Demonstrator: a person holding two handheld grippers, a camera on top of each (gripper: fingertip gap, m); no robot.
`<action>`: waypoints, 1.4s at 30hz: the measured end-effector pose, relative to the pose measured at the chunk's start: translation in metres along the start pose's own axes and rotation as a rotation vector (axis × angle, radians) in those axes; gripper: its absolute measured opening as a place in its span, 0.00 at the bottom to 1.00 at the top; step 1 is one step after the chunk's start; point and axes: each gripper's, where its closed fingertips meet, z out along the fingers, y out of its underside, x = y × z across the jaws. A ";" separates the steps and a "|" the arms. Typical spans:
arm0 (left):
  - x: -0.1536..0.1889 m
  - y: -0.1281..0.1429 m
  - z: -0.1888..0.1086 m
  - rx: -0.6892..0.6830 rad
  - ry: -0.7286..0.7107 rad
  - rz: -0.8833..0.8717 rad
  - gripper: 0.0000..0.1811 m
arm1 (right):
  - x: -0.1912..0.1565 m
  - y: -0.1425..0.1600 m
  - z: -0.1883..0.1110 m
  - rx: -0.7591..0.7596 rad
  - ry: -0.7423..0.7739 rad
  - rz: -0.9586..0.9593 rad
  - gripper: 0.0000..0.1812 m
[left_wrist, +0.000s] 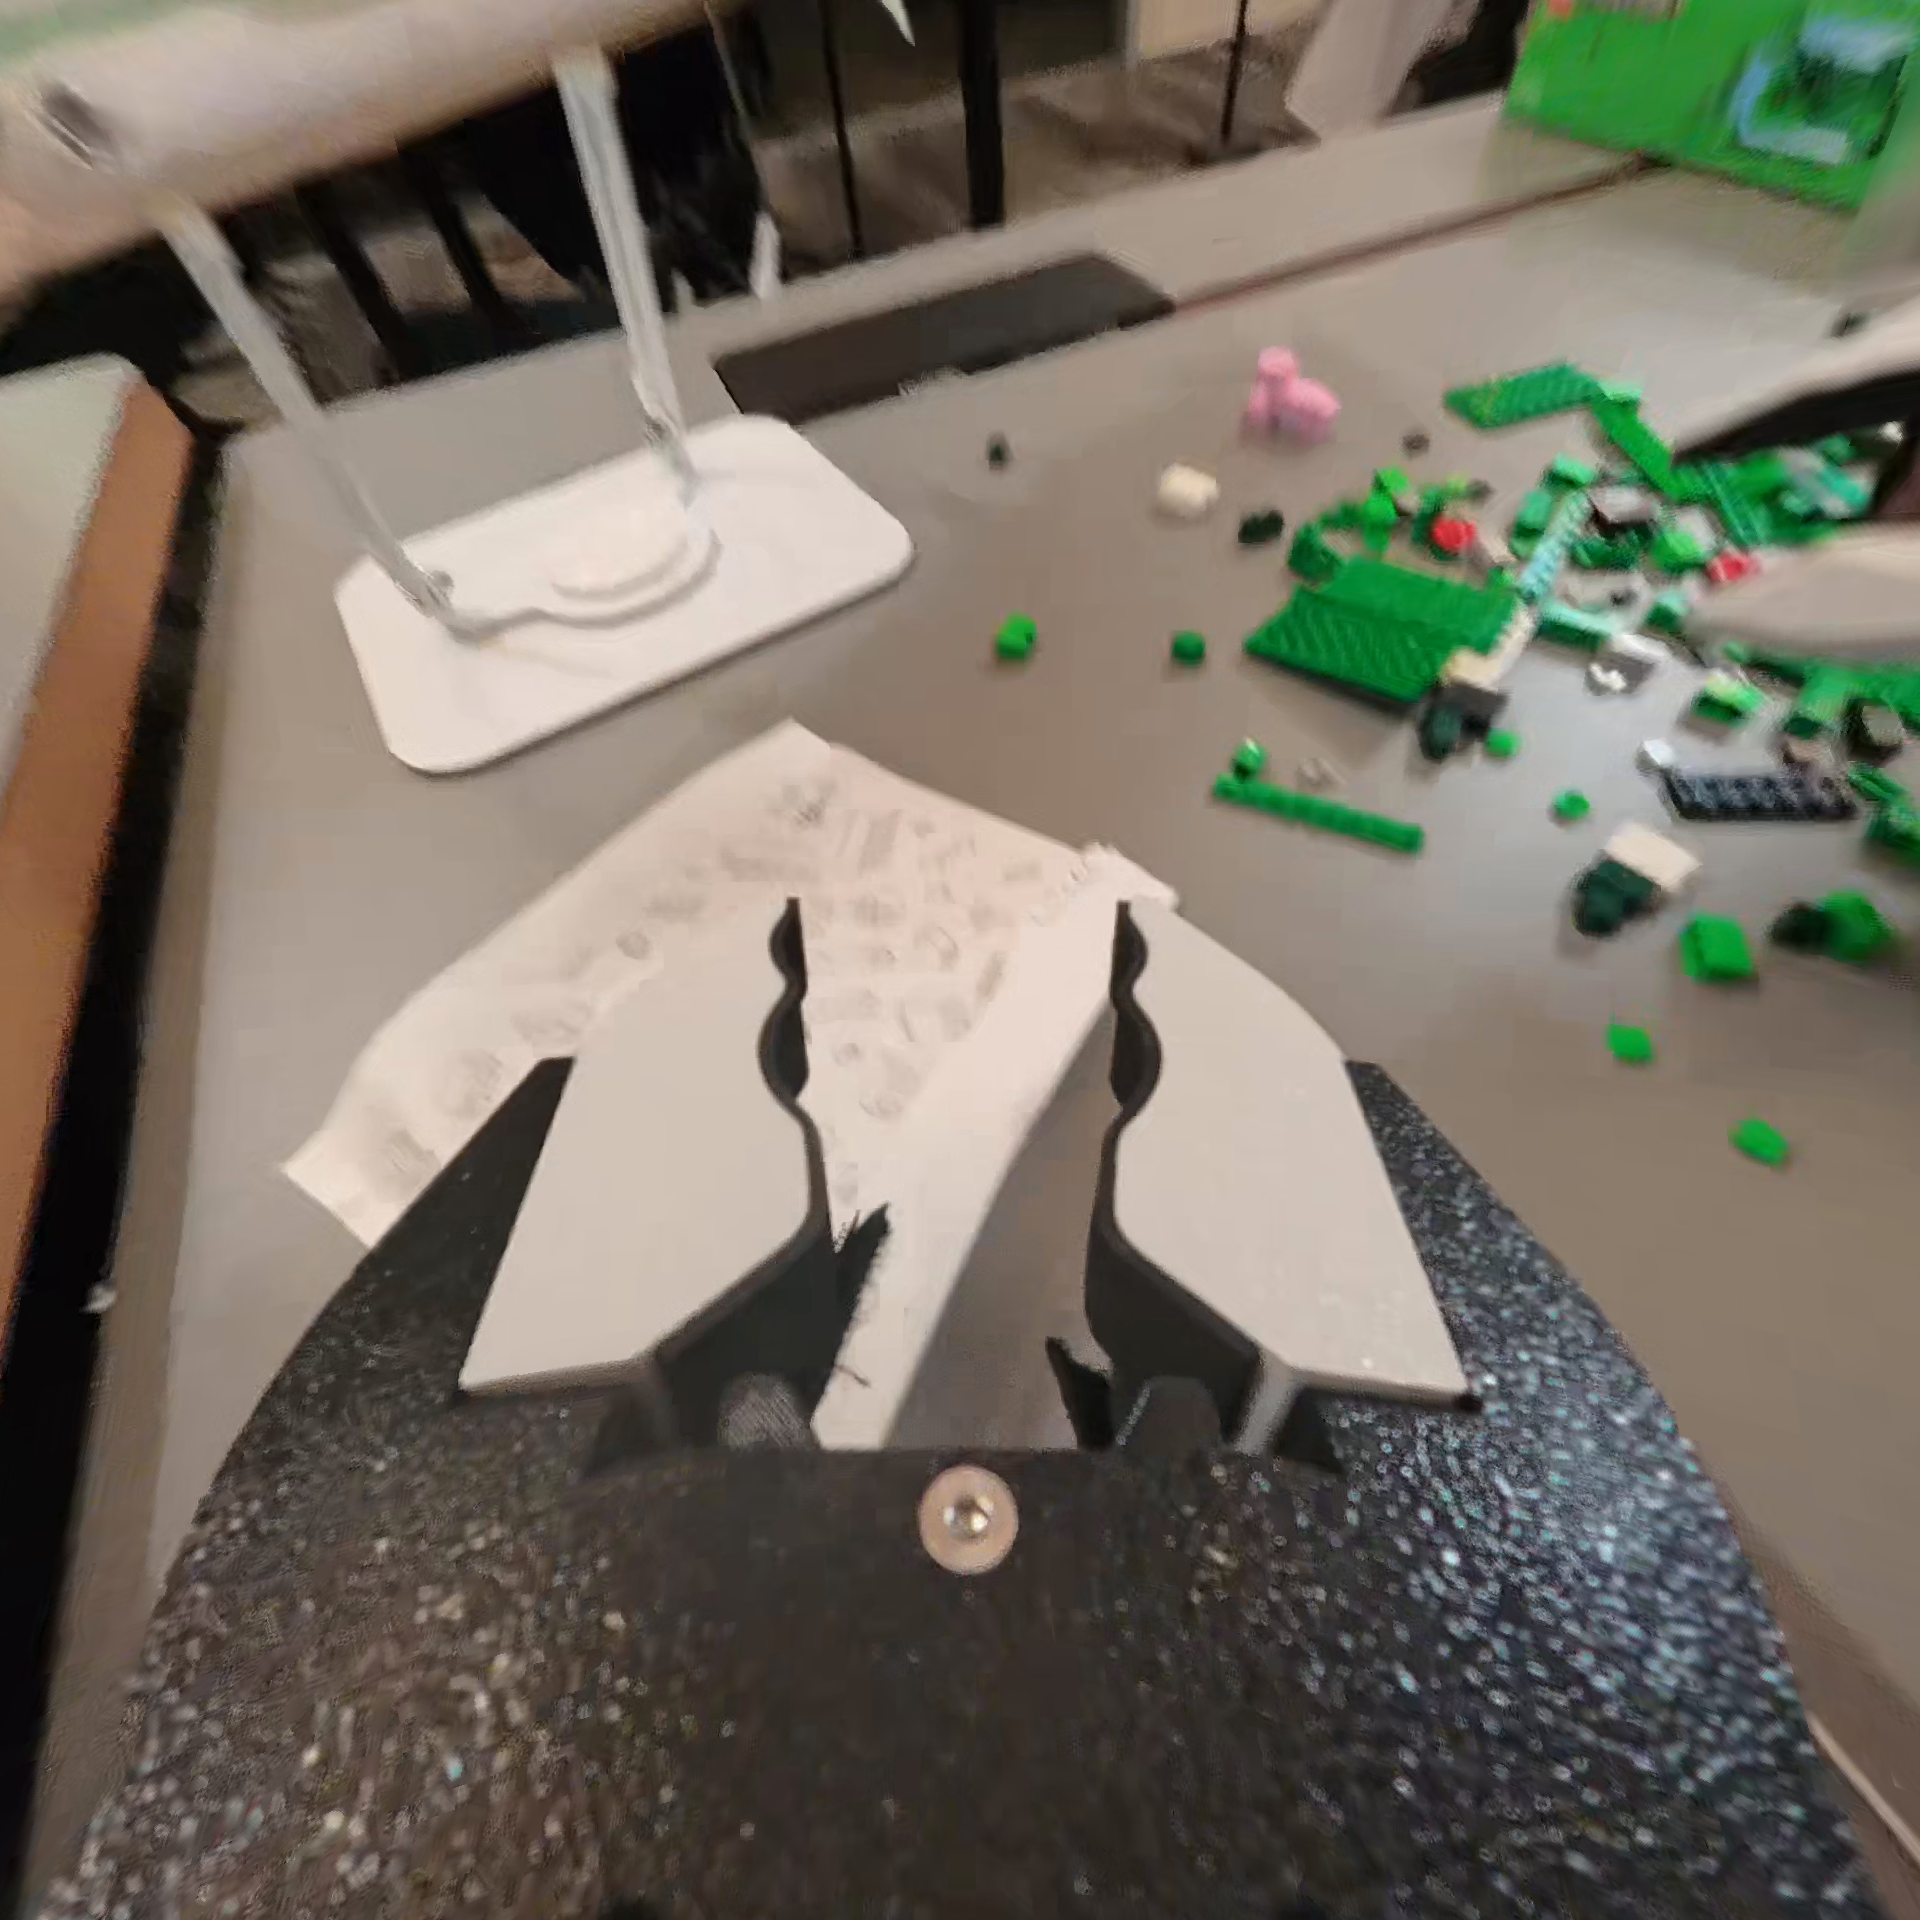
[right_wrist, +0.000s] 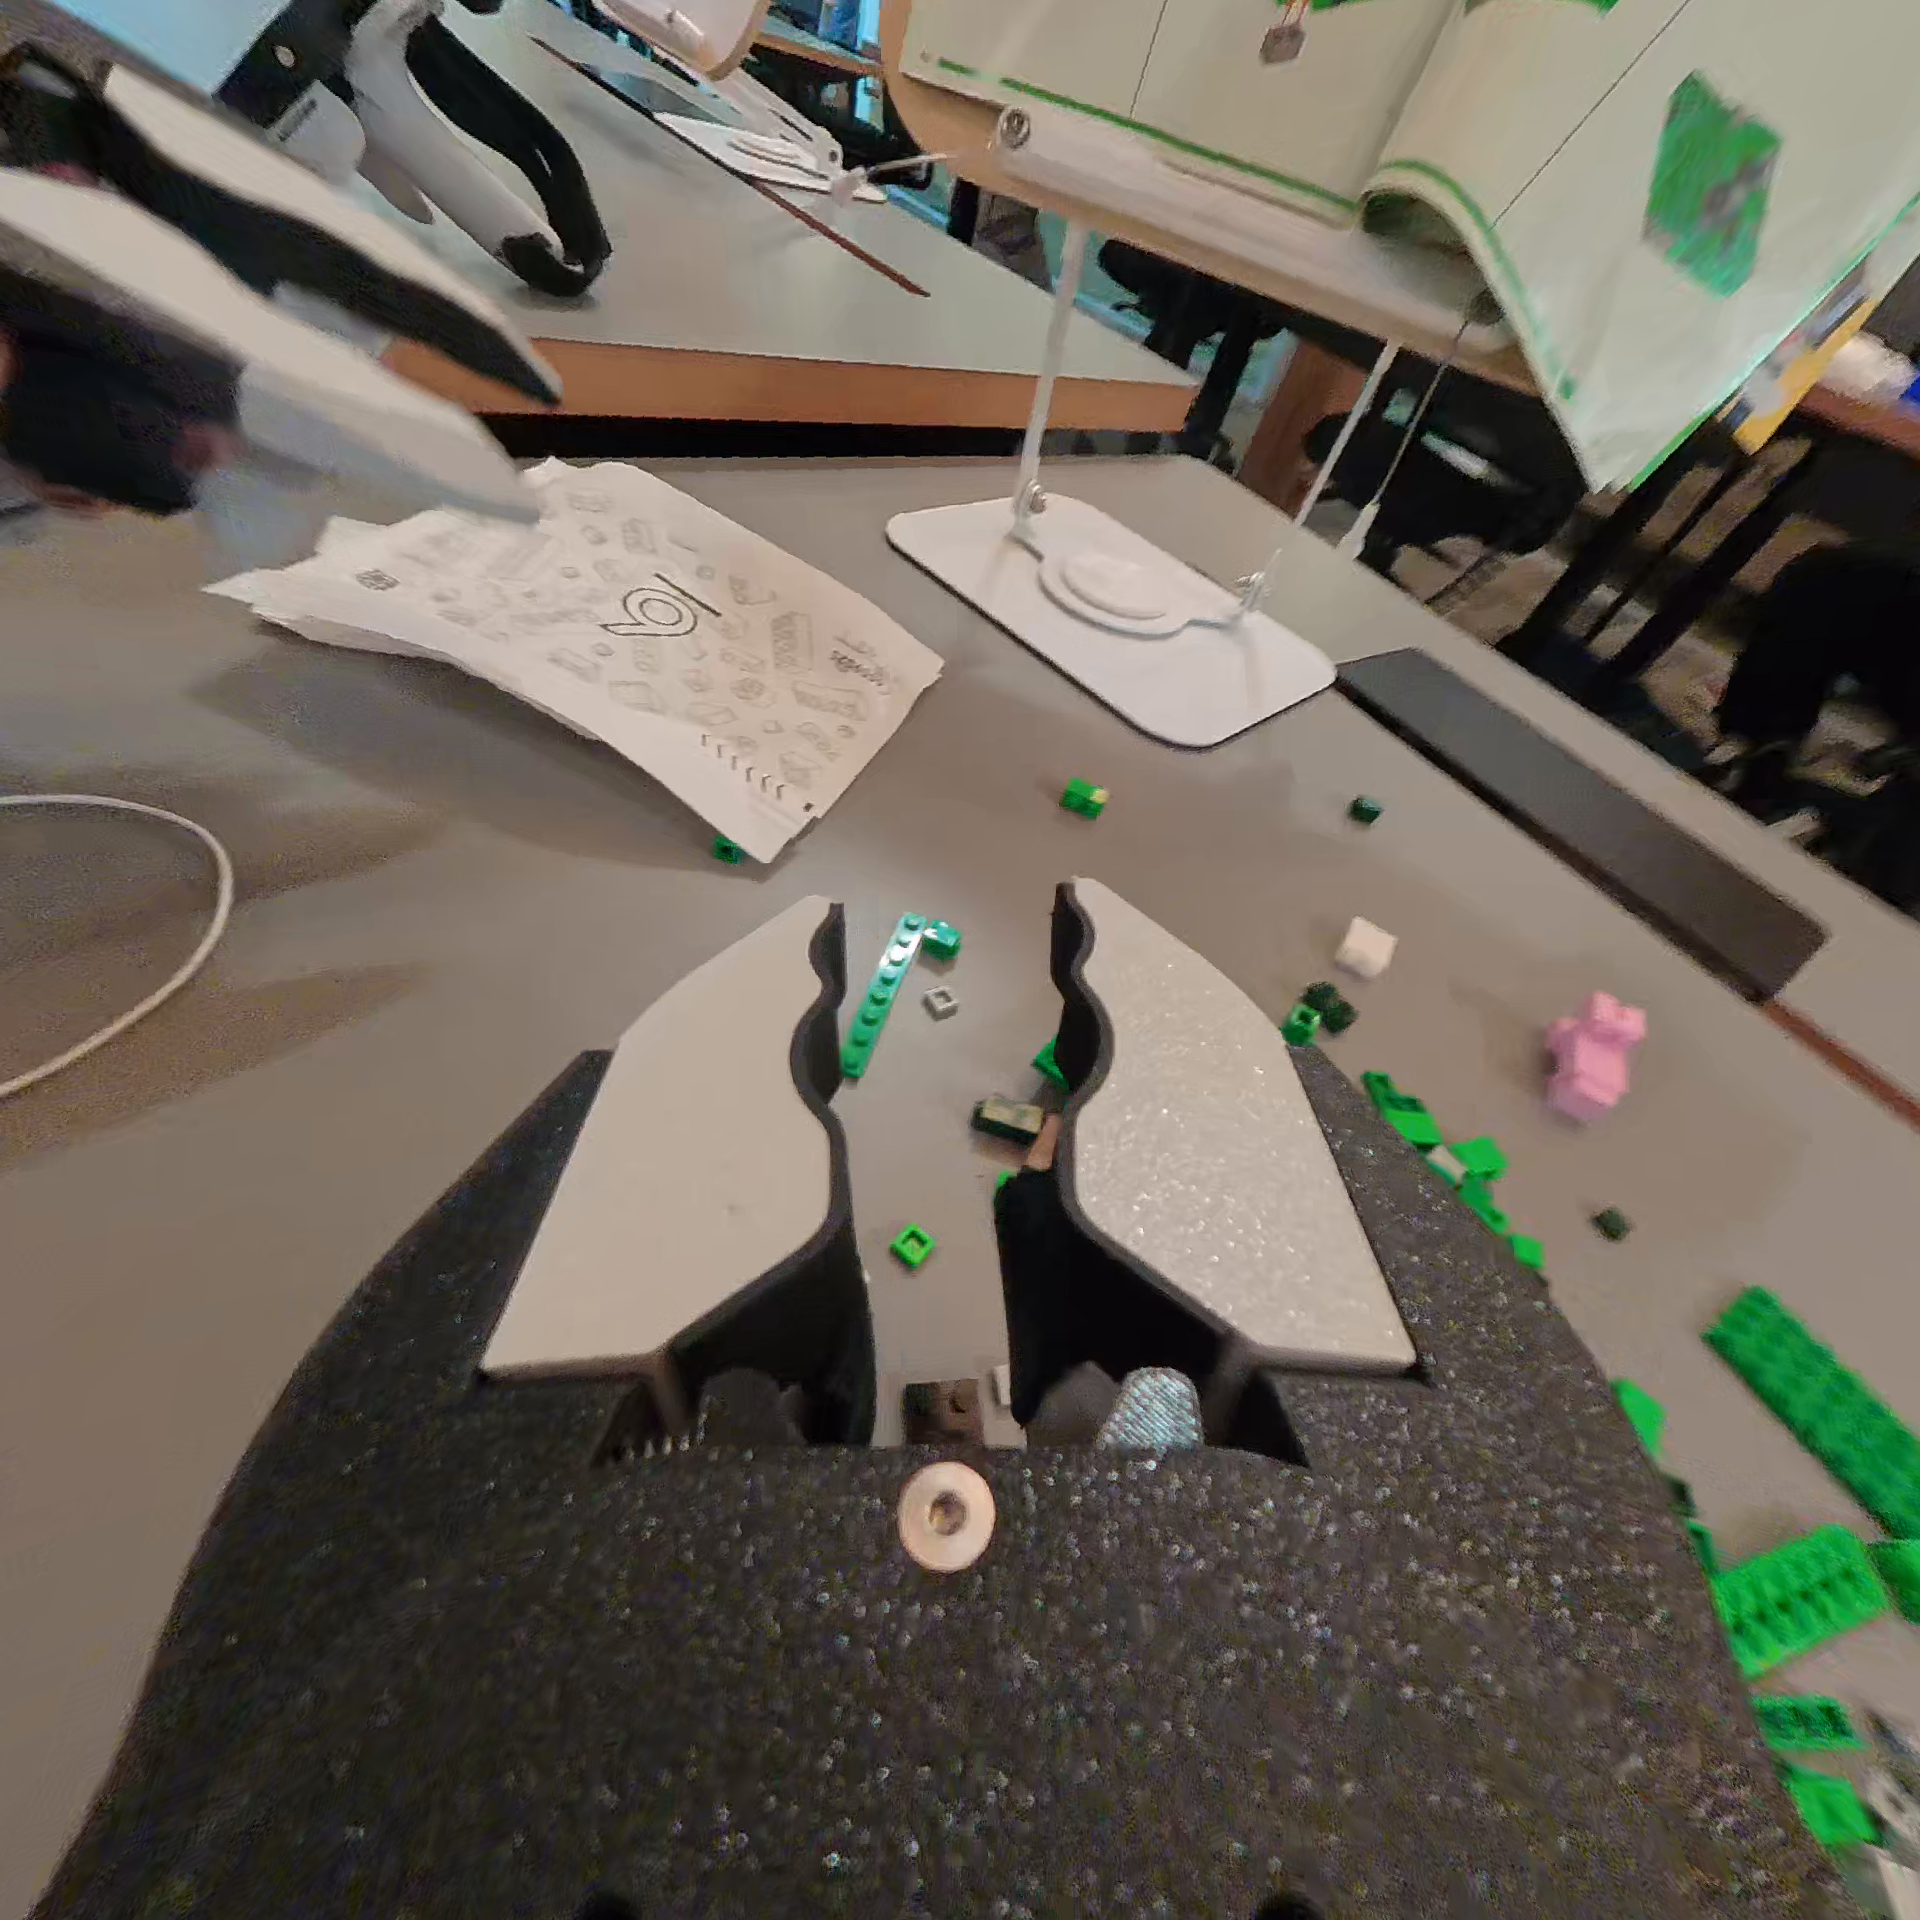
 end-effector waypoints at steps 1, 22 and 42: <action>-0.010 -0.010 0.001 0.030 -0.037 0.002 0.31 | -0.001 0.001 0.001 -0.008 -0.012 0.022 0.23; -0.163 -0.034 0.043 0.453 -0.164 -0.294 0.17 | 0.026 -0.116 0.132 0.062 0.009 -0.309 0.30; -0.168 -0.039 0.034 0.528 -0.232 -0.255 0.05 | 0.003 -0.196 0.303 0.201 0.258 -0.910 0.15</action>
